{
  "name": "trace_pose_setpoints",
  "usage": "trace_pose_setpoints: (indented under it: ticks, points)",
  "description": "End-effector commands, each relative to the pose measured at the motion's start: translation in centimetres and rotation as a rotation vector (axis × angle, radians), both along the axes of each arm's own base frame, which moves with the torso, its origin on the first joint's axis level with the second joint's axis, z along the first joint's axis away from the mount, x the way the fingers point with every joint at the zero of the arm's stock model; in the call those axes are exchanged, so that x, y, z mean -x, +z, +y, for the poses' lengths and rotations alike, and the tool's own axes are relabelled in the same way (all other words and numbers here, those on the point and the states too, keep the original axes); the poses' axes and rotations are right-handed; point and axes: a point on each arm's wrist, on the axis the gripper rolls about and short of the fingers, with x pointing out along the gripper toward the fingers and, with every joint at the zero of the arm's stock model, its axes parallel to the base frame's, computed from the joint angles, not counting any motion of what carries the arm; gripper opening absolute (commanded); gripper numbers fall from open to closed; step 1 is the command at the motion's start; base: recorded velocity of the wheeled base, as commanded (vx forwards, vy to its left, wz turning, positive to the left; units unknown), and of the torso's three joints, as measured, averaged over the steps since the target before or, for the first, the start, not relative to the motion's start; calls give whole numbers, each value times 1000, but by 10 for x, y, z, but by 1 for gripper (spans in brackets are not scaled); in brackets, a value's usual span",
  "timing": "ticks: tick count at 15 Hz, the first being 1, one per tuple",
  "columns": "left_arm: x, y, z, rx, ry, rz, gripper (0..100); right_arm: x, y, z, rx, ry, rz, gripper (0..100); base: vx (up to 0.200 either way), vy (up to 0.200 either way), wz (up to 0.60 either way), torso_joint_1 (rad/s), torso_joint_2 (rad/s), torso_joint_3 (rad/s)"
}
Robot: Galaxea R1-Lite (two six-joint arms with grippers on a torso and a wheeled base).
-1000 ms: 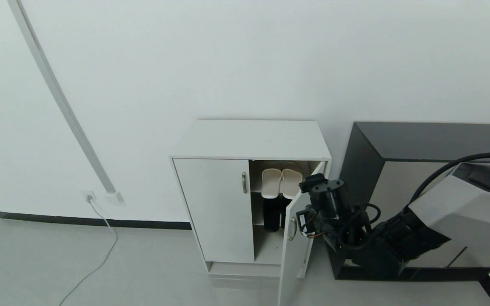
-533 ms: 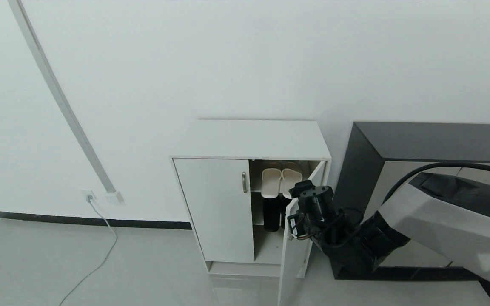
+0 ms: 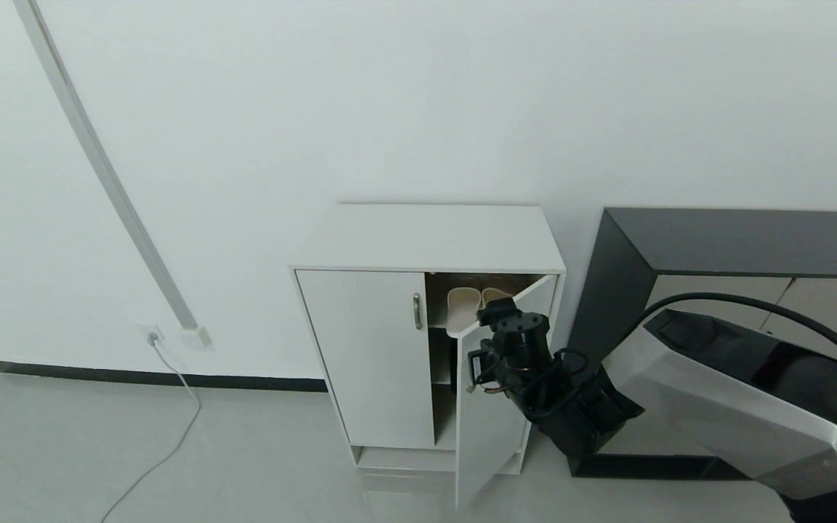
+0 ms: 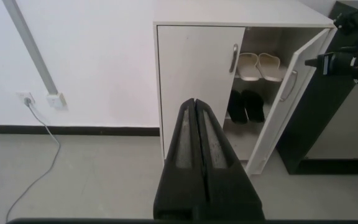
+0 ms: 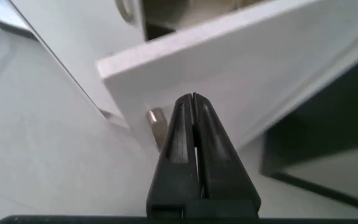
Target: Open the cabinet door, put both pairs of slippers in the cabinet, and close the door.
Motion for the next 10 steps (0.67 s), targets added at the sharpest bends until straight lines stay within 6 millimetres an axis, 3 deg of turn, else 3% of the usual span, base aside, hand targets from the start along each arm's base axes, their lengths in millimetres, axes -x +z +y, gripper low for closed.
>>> trace_pose_setpoints:
  ticks: [1,6,10]
  points:
    - [0,0,0,0,1,1,0,-2,-5,4,-54,22,-10,0,0,0,0,0,0,0]
    - [0,0,0,0,1,1,0,0,12,2,-204,71,-41,0,0,0,0,0,0,0]
    - [0,0,0,2,1,1,0,38,29,-25,-169,154,34,0,0,0,0,0,0,0]
